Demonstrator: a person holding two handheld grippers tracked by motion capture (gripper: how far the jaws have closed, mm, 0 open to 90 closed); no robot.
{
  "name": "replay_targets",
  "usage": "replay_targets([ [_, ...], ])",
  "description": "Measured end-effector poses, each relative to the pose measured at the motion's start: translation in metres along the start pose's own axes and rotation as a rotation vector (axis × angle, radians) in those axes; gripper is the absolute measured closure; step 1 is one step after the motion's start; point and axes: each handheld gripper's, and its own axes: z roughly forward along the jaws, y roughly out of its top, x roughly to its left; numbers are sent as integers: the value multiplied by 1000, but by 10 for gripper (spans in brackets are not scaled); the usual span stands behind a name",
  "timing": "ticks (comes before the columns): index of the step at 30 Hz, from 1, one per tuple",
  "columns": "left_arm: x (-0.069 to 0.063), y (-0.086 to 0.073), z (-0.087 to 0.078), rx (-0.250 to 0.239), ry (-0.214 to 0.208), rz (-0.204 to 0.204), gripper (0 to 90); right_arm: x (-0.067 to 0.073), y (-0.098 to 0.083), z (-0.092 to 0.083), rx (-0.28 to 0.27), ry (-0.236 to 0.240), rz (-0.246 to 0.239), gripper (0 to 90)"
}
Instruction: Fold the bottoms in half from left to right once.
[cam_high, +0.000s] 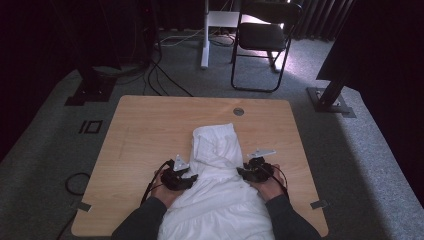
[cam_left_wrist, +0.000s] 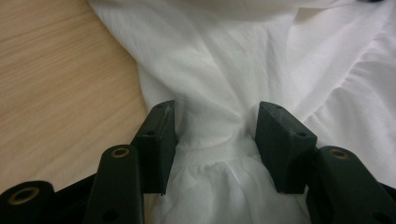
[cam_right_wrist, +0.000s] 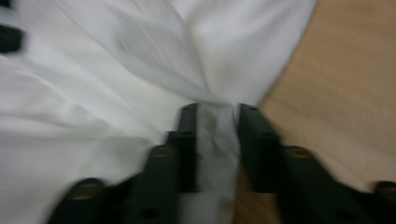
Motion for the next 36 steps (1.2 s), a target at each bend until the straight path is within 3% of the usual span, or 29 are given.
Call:
replay_targets([
  [1, 0, 2, 2, 0, 2, 1, 489, 8, 16, -9, -71, 23, -43, 526],
  [3, 1, 3, 3, -4, 2, 4, 489, 18, 32, -9, -96, 51, -82, 487],
  [4, 1, 3, 3, -4, 2, 4, 489, 18, 32, -9, -96, 51, -82, 487],
  [5, 2, 2, 4, -11, 1, 4, 489, 29, 45, -1, -91, 85, -132, 451],
  [6, 2, 2, 4, -11, 1, 4, 489, 33, 49, 4, -87, 90, -155, 438],
  [9, 1, 1, 4, -24, 1, 3, 489, 51, 57, 28, -55, 86, -238, 385],
  [10, 1, 1, 4, -24, 1, 3, 489, 51, 57, 28, -55, 86, -238, 385],
  [11, 2, 0, 4, -29, 1, 3, 489, 60, 59, 39, -41, 44, -302, 380],
  [12, 2, 0, 4, -29, 1, 3, 489, 61, 60, 44, -28, 27, -320, 421],
  [13, 1, 0, 4, -29, 2, 1, 489, 59, 63, 49, -7, -5, -340, 575],
  [15, 1, 0, 4, -29, 4, -1, 489, 46, 70, 51, -5, -47, -308, 764],
  [16, 0, 0, 4, -30, 6, -2, 489, 46, 70, 51, -5, -47, -308, 764],
  [17, 0, 0, 4, -29, 9, -3, 489, 16, 81, 47, -56, -108, -176, 849],
  [18, 0, 0, 4, -29, 9, -3, 489, 5, 83, 46, -71, -137, -128, 856],
  [19, 0, -1, 4, -30, 12, -5, 489, -15, 84, 45, -89, -133, -23, 858],
  [20, 0, -1, 4, -30, 12, -5, 489, -15, 84, 45, -89, -133, -23, 858],
  [21, -1, -1, 4, -29, 13, -6, 489, -27, 83, 46, -95, -117, 29, 857],
  [22, -1, -1, 4, -29, 13, -6, 489, -27, 83, 46, -95, -117, 29, 857],
  [23, -2, -1, 3, -29, 13, -7, 489, -40, 80, 50, -88, -112, 67, 850],
  [24, -2, -1, 3, -29, 12, -6, 489, -50, 73, 63, -64, -108, 87, 762],
  [26, -3, -1, 3, -27, 11, -5, 489, -54, 67, 73, -40, -121, 113, 735],
  [28, -3, -1, 2, -19, 4, -4, 488, -56, 65, 73, -72, -101, 146, 729],
  [31, 3, 9, -1, 53, -74, 7, 452, -53, 65, 73, -60, -117, 107, 720],
  [32, 6, 13, -5, 51, -60, 14, 458, -51, 66, 73, -56, -126, 92, 721],
  [33, 11, 20, -10, 16, -28, 20, 458, -50, 66, 73, -51, -134, 85, 723],
  [36, 24, 42, -20, -69, -8, -23, 456, -47, 67, 74, -46, -151, 67, 735],
])
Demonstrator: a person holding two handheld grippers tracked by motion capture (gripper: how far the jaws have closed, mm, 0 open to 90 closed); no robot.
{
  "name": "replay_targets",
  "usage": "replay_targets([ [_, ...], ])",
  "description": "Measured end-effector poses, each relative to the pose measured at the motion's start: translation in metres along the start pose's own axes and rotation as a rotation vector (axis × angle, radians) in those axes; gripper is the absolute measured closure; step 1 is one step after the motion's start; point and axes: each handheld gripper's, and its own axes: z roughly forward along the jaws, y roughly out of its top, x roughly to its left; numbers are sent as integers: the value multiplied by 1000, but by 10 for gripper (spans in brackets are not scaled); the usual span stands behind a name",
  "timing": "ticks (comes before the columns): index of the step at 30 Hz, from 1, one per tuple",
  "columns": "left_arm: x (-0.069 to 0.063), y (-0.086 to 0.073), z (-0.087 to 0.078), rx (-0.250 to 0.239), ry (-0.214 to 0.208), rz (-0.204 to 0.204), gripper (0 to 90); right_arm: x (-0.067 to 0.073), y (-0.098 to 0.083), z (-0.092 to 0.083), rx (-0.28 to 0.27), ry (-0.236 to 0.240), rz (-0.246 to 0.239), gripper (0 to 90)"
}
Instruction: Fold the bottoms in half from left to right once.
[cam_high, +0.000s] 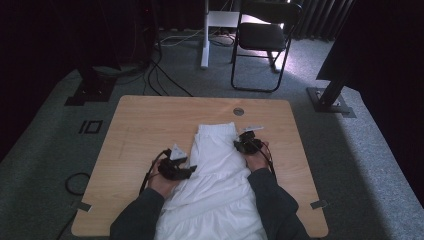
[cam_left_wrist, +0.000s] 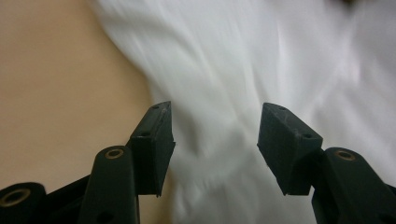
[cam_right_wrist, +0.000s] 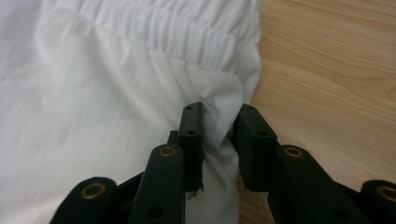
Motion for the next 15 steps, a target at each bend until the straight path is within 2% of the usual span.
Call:
replay_targets([
  [1, 5, 11, 0, -24, 17, 0, 444, 0, 0, 0, 2, 0, 3, 737],
  [3, 11, 26, 7, -29, 57, 9, 421, 0, 1, 0, 8, 2, 7, 745],
  [4, 15, 33, 17, -33, 85, 7, 413, 0, 2, 0, 11, 1, 5, 749],
  [7, 22, 41, 48, 8, 100, -7, 416, 1, 2, 0, 11, -3, 9, 752],
  [8, 23, 41, 61, 35, 108, 5, 421, 1, 1, 0, 7, -4, 14, 752],
  [10, 22, 37, 82, 97, 158, 21, 441, 1, -1, 0, -5, -3, 16, 752],
  [11, 22, 37, 82, 97, 158, 21, 442, 1, -1, 0, -5, -3, 16, 752],
  [12, 22, 30, 93, 117, 160, -1, 442, 1, -1, 0, -10, -3, 21, 754],
  [13, 24, 25, 92, 85, 135, -55, 472, 1, -3, -1, -16, -6, 26, 765],
  [15, 25, 21, 88, 80, 125, -64, 472, 2, -5, -3, -16, 0, 35, 766],
])
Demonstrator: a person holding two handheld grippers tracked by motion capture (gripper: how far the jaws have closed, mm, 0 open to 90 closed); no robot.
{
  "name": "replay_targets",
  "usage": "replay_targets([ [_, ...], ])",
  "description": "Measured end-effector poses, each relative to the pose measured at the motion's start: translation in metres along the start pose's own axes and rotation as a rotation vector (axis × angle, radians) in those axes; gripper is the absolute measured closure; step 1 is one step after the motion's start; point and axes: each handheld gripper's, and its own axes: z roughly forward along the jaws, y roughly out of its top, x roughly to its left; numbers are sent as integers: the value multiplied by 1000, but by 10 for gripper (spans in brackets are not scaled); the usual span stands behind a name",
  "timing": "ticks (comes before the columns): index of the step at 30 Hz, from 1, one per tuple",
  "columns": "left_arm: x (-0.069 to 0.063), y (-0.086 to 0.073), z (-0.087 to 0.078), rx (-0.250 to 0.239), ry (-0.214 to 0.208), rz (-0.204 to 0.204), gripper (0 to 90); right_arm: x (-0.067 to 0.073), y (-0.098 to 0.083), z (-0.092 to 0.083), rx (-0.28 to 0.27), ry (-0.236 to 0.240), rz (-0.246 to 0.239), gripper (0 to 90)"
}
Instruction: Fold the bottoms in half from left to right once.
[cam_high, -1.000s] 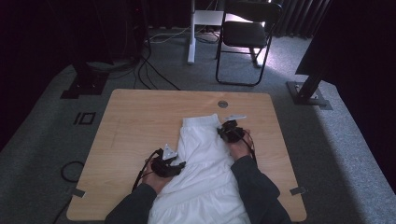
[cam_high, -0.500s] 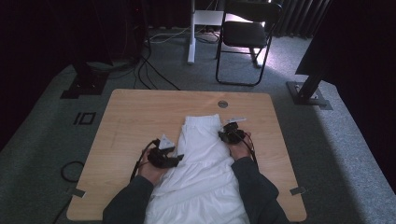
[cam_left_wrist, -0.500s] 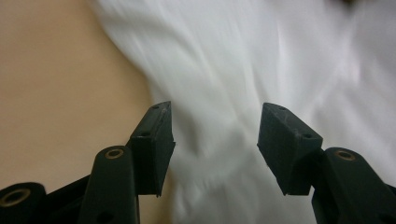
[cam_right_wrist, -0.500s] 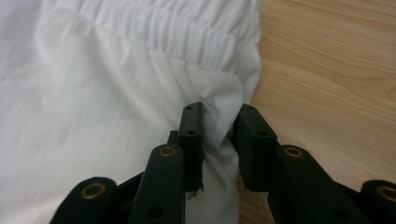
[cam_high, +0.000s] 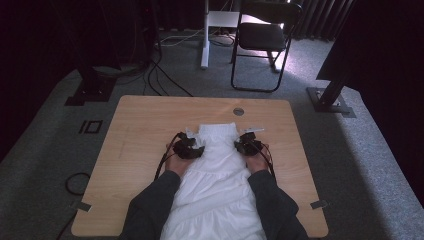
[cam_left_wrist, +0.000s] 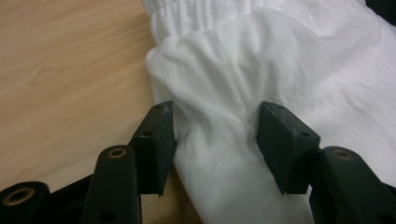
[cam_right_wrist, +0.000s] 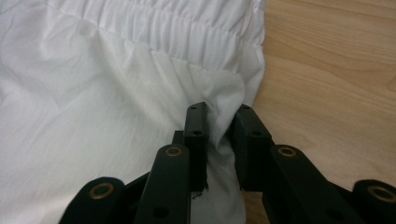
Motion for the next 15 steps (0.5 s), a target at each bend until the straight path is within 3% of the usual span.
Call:
replay_targets([
  [4, -4, -12, -10, -9, -7, 2, 473, 3, -5, -5, 3, 15, 13, 766],
  [10, -12, -32, -26, -43, -22, 24, 474, 15, -20, -17, 0, 25, -19, 766],
  [15, -12, -32, -28, -30, -38, 29, 472, 15, -22, -19, -5, 27, -15, 766],
])
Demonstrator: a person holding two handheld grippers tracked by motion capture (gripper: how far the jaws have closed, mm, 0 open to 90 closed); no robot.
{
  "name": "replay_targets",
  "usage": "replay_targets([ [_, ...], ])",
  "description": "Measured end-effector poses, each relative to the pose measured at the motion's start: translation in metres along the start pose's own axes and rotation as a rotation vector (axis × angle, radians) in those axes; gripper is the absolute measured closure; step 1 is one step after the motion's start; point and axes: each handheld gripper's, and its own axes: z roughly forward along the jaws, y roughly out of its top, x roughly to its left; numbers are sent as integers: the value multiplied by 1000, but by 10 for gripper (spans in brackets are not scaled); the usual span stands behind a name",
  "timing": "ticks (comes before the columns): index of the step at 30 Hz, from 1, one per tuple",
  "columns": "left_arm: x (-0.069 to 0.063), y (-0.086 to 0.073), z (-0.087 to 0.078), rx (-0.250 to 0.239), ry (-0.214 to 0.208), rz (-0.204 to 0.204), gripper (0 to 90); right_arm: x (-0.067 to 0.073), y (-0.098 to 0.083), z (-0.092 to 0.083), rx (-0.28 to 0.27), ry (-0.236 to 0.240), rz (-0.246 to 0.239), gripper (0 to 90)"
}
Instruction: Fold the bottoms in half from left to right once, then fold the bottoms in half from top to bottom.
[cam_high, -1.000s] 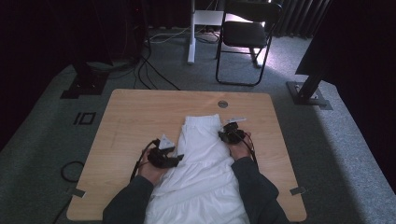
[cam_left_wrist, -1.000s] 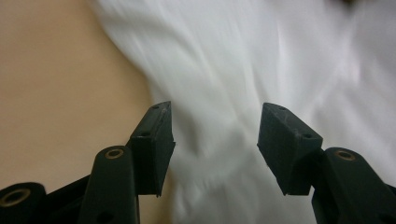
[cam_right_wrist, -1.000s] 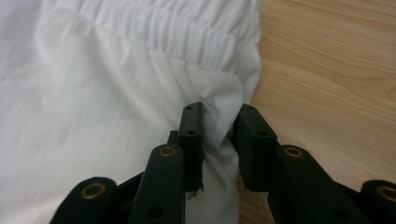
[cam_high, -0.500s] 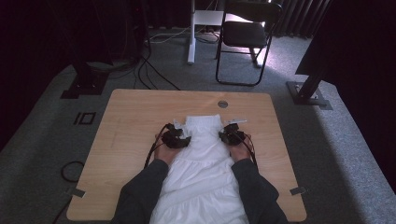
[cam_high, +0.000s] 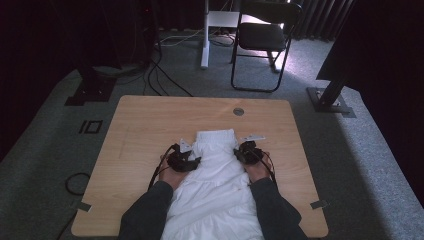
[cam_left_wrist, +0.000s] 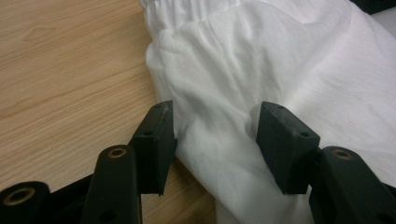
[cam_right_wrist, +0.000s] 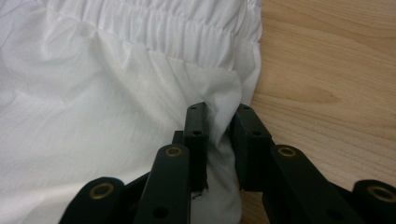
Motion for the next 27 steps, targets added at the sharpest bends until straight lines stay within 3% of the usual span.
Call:
replay_targets([
  [3, 6, 9, 1, 31, -21, -49, 429, -1, 0, 0, -3, 5, 2, 766],
  [8, 18, 26, -2, -24, -32, -125, 355, -1, 0, 0, -4, 7, 4, 772],
  [13, 20, 35, 15, -6, -48, -118, 293, -2, 0, 0, -4, 10, 11, 772],
  [20, 22, 36, 33, 31, -16, -121, 251, -3, -1, 0, -6, 14, 10, 773],
  [23, 20, 36, 34, 32, 3, -88, 258, -3, 0, 0, -4, 18, 12, 758],
  [26, 17, 37, 33, 48, -3, -52, 352, -8, 5, 0, 34, 87, 26, 576],
  [27, 17, 38, 33, 49, -4, -48, 373, -10, 8, -2, 37, 81, 26, 523],
])
